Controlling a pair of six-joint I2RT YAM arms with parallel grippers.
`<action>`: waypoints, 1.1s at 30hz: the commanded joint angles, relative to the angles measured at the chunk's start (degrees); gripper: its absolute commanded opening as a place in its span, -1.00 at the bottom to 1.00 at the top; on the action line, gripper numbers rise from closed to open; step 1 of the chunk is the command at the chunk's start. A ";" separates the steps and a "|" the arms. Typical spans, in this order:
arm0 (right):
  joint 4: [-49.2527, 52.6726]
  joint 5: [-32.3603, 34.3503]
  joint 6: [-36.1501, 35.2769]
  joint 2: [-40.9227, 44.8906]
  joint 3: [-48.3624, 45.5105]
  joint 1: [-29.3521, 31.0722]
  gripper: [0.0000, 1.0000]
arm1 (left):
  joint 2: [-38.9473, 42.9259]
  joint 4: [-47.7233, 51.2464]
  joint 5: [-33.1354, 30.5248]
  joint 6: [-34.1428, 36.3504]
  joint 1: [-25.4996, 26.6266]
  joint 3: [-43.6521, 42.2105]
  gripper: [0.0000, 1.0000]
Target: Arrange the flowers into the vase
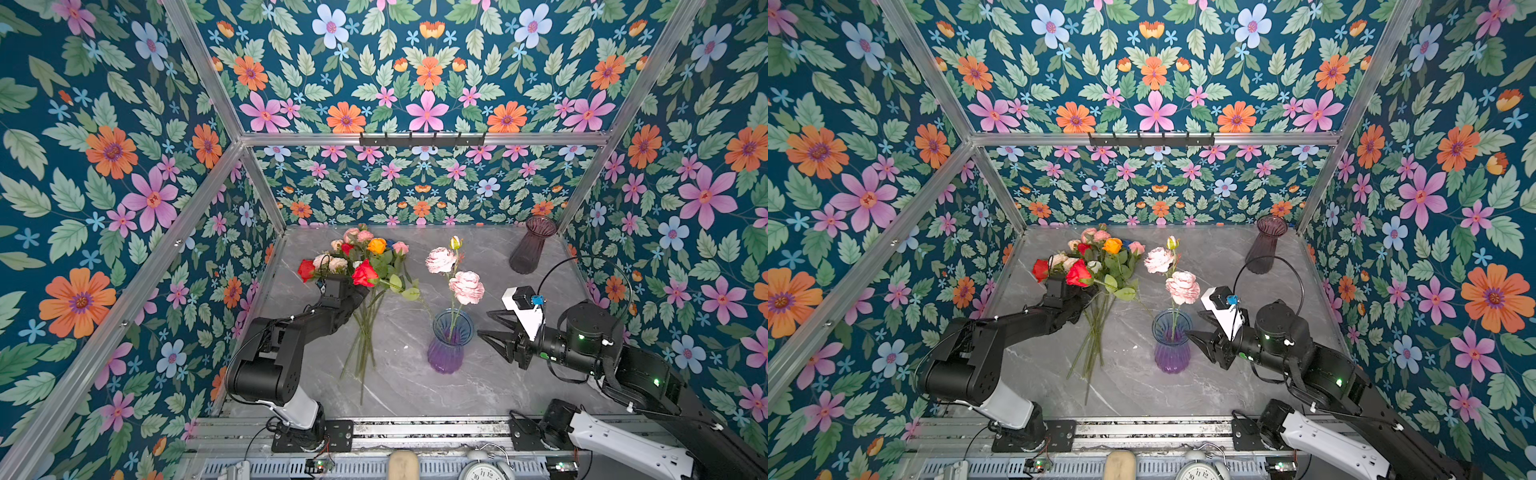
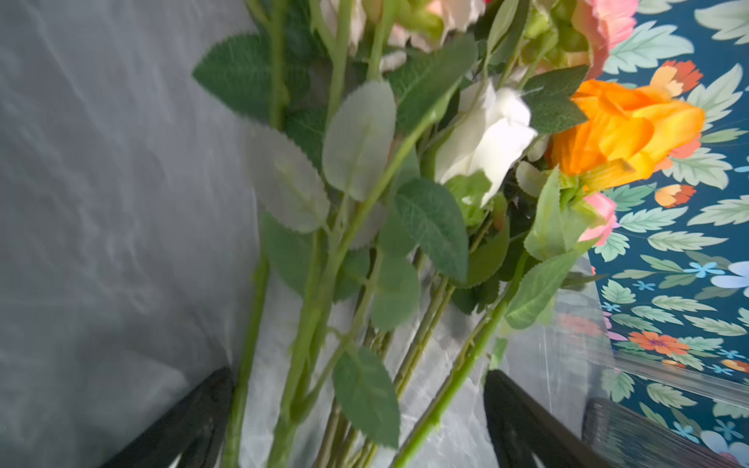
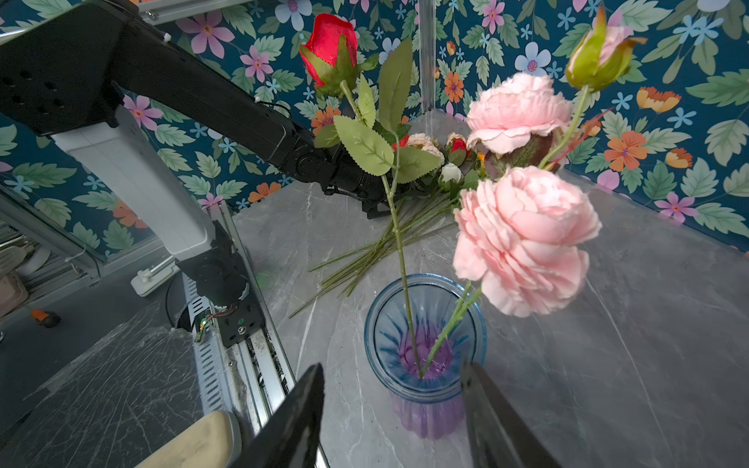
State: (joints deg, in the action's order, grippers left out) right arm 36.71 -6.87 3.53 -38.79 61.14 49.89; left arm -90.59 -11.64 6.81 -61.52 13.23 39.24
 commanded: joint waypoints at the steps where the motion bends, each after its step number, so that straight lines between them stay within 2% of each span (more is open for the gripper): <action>1: 1.26 0.81 1.58 0.77 1.07 0.01 0.09 | 2.62 10.97 -0.06 -0.92 0.04 -0.54 0.99; 5: 2.37 0.07 3.37 1.06 2.16 0.02 0.06 | 8.90 16.11 -3.33 3.01 -1.41 -1.57 0.99; 10: 3.09 -6.01 9.20 -2.73 4.60 1.35 -0.06 | 19.64 20.51 -3.84 8.18 -6.49 -5.76 0.99; 12: 2.22 -3.65 10.05 -4.69 5.10 7.72 -0.08 | 25.18 21.23 -2.59 11.84 -8.01 -7.73 0.99; 15: 0.81 10.05 7.62 -8.49 6.05 23.23 0.07 | 32.87 20.01 1.08 17.98 -8.05 -9.95 0.98; 17: 0.77 16.49 6.38 -12.85 7.78 30.61 0.13 | 37.28 19.66 4.10 21.20 -7.87 -11.12 0.94; 20: 0.31 20.47 6.33 -18.75 10.01 35.45 0.15 | 42.86 21.42 5.51 24.90 -7.45 -12.47 0.86; 24: -2.33 20.32 7.26 -19.57 9.57 35.63 0.16 | 45.06 24.68 6.31 27.24 -6.62 -14.18 0.80; 28: -4.96 21.28 7.66 -15.40 6.88 34.54 0.16 | 44.40 21.60 7.48 25.01 -1.87 -18.77 0.74; 33: -6.31 13.34 12.69 -9.12 0.74 21.41 0.11 | 43.81 14.55 6.01 23.41 3.29 -23.94 0.80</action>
State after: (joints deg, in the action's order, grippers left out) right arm 32.36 10.46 12.91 -49.87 63.55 75.57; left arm -46.37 8.14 13.67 -37.50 15.29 16.34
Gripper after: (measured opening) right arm 0.557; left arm 0.887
